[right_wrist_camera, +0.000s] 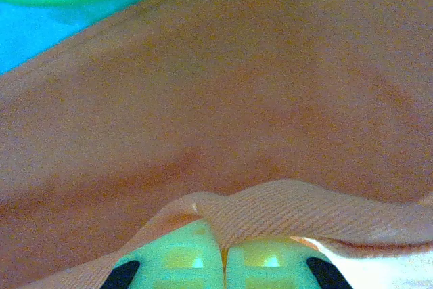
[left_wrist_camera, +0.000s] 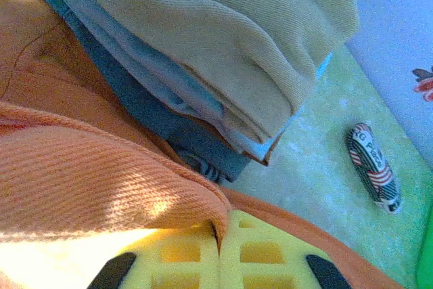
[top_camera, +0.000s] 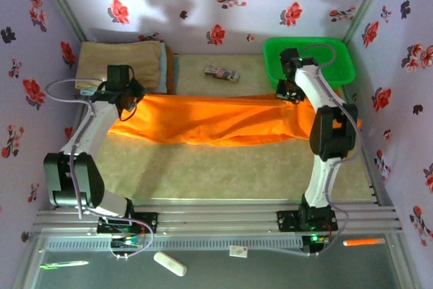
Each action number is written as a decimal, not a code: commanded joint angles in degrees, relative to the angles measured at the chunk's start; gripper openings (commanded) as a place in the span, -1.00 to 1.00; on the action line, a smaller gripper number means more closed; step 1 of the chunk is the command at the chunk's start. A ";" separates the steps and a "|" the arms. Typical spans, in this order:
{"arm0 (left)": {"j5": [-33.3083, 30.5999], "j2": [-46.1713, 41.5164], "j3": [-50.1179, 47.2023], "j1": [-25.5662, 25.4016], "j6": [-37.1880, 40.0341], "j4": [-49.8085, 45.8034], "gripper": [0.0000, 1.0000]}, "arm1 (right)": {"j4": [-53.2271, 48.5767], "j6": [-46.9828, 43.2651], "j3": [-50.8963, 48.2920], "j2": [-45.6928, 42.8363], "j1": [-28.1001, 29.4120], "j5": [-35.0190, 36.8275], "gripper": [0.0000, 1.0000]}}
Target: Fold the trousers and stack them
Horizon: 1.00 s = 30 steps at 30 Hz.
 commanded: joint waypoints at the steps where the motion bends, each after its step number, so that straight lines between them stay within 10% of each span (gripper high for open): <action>1: -5.83 2.36 3.11 2.45 3.27 2.91 -1.00 | -5.84 -5.93 7.87 5.95 -1.23 4.89 -0.92; 11: -5.93 12.92 6.89 3.37 4.91 1.39 -1.00 | -9.99 -6.70 21.71 16.30 -1.32 -1.15 -0.43; 15: -3.58 14.67 7.69 3.47 5.67 -0.47 0.43 | -9.21 -4.41 18.94 12.31 -1.28 -3.85 -0.23; 18: -2.18 10.50 4.96 3.39 5.95 -0.33 0.99 | -3.45 -0.48 8.34 3.04 -1.21 -5.42 -0.17; 24: -2.39 -4.06 -4.90 3.83 6.11 -4.66 1.00 | 14.84 7.54 -19.25 -15.69 4.59 -11.40 -0.04; 30: -0.38 -13.85 -27.88 3.76 -0.54 2.31 0.69 | 23.45 12.35 -27.76 -14.99 15.75 -17.05 -0.06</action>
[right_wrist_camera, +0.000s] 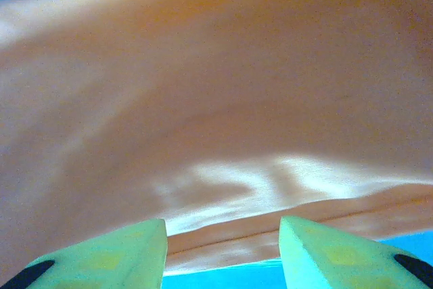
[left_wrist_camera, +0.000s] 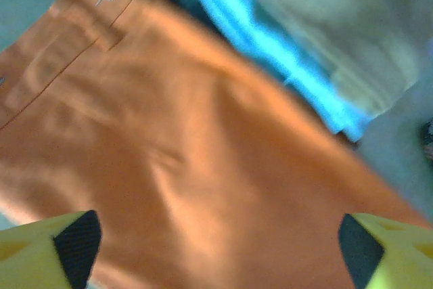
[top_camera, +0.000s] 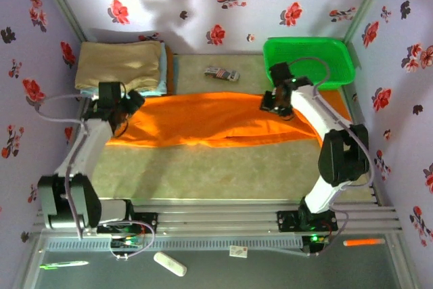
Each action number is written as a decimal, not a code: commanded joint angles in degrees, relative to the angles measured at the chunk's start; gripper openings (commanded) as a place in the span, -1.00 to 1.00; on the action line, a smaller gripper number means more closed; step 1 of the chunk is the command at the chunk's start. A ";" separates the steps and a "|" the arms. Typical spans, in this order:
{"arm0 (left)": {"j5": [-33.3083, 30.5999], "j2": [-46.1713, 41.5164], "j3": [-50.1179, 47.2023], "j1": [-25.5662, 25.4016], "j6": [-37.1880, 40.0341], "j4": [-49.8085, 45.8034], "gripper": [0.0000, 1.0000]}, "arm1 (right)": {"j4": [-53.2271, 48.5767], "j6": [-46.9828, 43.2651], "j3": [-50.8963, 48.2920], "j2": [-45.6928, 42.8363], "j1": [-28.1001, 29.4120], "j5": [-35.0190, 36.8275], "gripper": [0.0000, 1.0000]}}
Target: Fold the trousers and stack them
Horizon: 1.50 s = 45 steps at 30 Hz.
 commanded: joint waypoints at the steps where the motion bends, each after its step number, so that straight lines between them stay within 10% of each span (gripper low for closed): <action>1: 2.39 0.09 -10.99 0.35 -4.20 3.11 0.59 | 7.55 4.69 -2.61 4.28 4.54 -4.67 -0.07; 18: 0.01 8.66 -18.45 0.40 -7.31 19.65 0.82 | 7.34 5.28 -2.90 6.59 10.30 -4.86 -0.13; 26: -2.36 11.54 -14.05 1.40 -3.61 22.02 -0.21 | 5.81 4.27 -5.53 3.46 9.95 -3.76 -0.14; 31: -3.62 9.40 -12.64 3.66 -2.38 21.72 -0.47 | 4.80 3.42 -8.56 -0.49 8.90 -3.06 -0.14; 36: -2.00 7.74 -12.60 4.18 -3.74 21.07 0.35 | 3.13 2.24 -10.18 -3.89 7.86 -2.21 -0.13; 45: 4.84 8.44 -18.25 4.79 -7.80 32.92 0.48 | 3.74 2.03 -12.38 -5.22 6.73 -2.18 -0.13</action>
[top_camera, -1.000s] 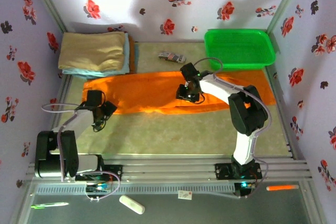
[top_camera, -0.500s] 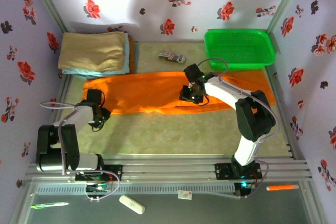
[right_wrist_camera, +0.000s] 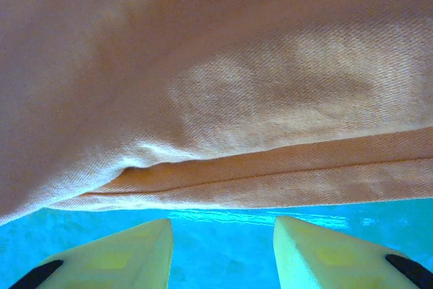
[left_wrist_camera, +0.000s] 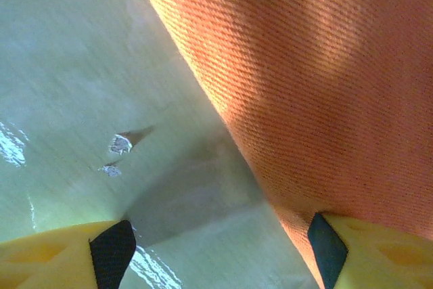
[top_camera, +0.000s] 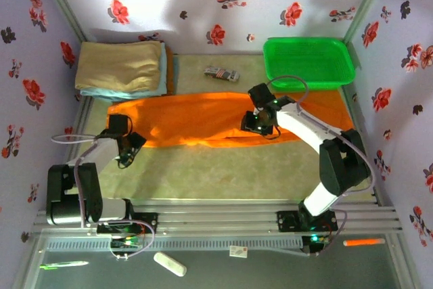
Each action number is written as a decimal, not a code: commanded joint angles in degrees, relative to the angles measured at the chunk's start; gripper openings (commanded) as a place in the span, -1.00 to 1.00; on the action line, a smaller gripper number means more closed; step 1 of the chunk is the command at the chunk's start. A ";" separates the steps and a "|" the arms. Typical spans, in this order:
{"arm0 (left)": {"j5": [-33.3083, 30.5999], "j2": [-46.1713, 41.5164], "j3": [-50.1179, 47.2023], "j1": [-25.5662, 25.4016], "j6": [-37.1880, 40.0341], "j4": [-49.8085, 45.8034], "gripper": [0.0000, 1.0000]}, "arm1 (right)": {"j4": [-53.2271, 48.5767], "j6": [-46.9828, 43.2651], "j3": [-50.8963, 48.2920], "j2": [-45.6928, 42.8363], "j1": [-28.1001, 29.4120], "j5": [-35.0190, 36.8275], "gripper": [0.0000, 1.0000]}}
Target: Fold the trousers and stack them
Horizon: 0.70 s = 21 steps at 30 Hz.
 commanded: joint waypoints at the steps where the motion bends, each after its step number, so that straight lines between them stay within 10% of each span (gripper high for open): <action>1: 1.86 2.46 -2.36 1.51 -0.35 29.71 0.45 | -1.44 -1.04 -1.28 -0.44 -0.33 1.51 -0.13; 13: 14.05 4.80 -5.02 3.67 -3.85 44.54 0.41 | 0.62 -1.26 -4.15 0.64 -1.11 1.12 -0.13; 21: 12.26 -6.57 -3.31 3.67 -1.40 29.42 0.58 | 2.48 -1.34 -5.68 0.49 -1.38 0.23 -0.13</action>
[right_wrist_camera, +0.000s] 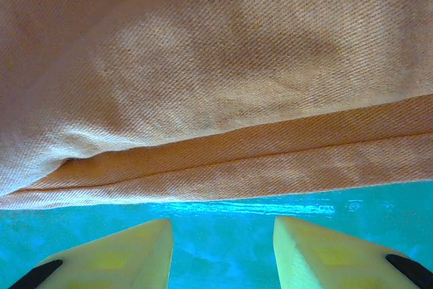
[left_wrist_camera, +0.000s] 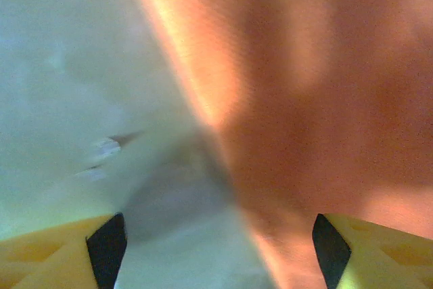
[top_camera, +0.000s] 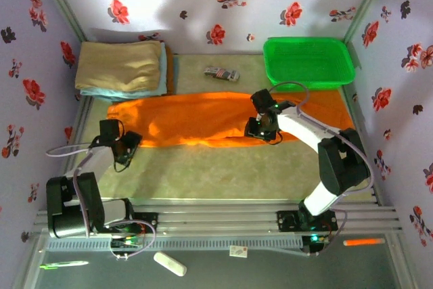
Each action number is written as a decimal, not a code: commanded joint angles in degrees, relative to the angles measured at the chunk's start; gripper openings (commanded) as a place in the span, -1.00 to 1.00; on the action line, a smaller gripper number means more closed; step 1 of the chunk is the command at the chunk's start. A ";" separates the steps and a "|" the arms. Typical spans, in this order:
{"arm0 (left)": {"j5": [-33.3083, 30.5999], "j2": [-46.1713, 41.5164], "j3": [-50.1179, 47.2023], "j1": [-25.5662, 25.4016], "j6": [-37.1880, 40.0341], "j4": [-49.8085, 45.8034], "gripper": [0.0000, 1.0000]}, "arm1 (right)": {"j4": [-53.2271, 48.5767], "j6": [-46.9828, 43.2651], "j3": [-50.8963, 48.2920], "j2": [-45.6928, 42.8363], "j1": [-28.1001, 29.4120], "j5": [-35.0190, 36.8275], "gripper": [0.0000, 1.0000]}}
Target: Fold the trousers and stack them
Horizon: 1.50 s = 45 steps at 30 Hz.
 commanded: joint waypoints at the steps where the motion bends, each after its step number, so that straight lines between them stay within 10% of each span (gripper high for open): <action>1: 3.14 -2.55 1.43 -0.68 1.97 17.52 0.58 | 1.38 -0.82 -1.30 0.44 -0.52 -0.02 -0.13; 25: 0.32 7.42 4.81 -0.60 0.37 3.13 0.54 | 4.32 0.04 -3.94 0.75 -1.49 -0.83 -0.12; 28: 0.17 11.11 6.17 -0.55 1.27 3.81 0.29 | 4.03 0.04 -3.60 1.10 -1.71 -0.66 -0.12; 35: -0.40 14.46 6.05 0.42 2.04 5.86 -1.00 | 2.50 -0.64 -4.20 -0.37 -2.93 -0.11 -0.13; 45: -3.89 -2.40 4.95 10.26 4.51 -7.61 -1.00 | 0.28 -1.34 -6.58 -6.87 -7.63 0.28 -0.13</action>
